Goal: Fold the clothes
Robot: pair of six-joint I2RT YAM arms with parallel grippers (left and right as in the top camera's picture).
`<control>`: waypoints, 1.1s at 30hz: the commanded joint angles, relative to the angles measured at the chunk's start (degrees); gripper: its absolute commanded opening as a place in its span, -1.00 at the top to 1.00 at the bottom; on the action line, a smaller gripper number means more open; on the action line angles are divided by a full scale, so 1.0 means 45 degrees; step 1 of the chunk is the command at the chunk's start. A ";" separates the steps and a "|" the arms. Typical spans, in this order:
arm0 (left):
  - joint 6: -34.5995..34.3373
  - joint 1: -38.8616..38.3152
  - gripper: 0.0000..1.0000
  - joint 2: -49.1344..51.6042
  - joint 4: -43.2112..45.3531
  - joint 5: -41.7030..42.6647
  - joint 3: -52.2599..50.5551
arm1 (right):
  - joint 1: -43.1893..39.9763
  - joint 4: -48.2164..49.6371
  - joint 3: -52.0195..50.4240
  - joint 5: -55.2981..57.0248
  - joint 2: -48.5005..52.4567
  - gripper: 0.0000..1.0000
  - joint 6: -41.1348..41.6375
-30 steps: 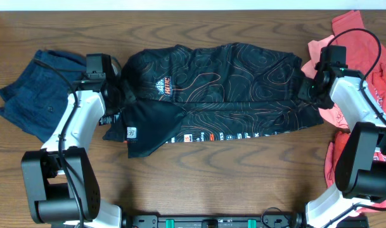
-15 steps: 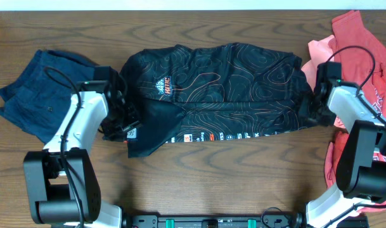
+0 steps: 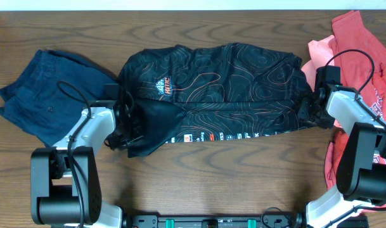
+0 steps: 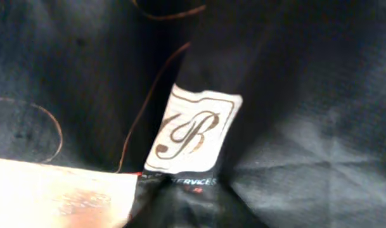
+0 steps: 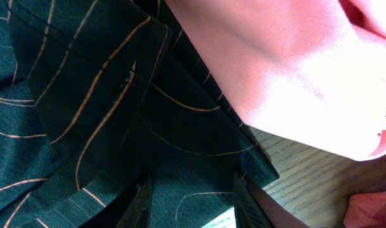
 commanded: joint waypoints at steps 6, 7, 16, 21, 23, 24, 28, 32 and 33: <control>0.0058 0.0000 0.88 -0.0141 -0.0170 0.0092 0.0141 | -0.0024 -0.0165 -0.0457 0.0204 0.0209 0.19 -0.0024; 0.0068 0.0000 0.88 -0.0141 -0.0262 0.0092 0.0223 | -0.0024 -0.0165 -0.0457 0.0204 0.0209 0.19 -0.0024; 0.0437 0.0000 0.57 -0.0141 -0.1957 -0.1025 0.1214 | -0.0024 -0.0160 -0.0457 0.0204 0.0209 0.18 -0.0024; 0.0432 0.0000 0.57 -0.0136 -0.1953 -0.1069 0.0806 | -0.0024 -0.0165 -0.0457 0.0204 0.0209 0.18 -0.0024; 0.0432 0.0000 0.57 -0.0136 -0.1642 -0.1103 0.0461 | -0.0024 -0.0165 -0.0457 0.0204 0.0209 0.18 -0.0024; 0.0423 0.0000 0.57 -0.0136 -0.1472 -0.1185 0.0267 | -0.0024 -0.0170 -0.0457 0.0204 0.0209 0.17 -0.0024; 0.0291 0.0000 0.41 -0.0136 -0.1243 -0.1302 -0.0117 | -0.0024 -0.0180 -0.0457 0.0199 0.0209 0.16 -0.0024; 0.0296 0.0000 0.16 -0.0136 -0.1229 -0.1302 -0.0175 | -0.0024 -0.0223 -0.0457 0.0204 0.0209 0.17 -0.0024; 0.0296 0.0000 0.16 -0.0136 -0.1166 -0.1302 -0.0209 | -0.0024 -0.0243 -0.0457 0.0204 0.0209 0.17 -0.0024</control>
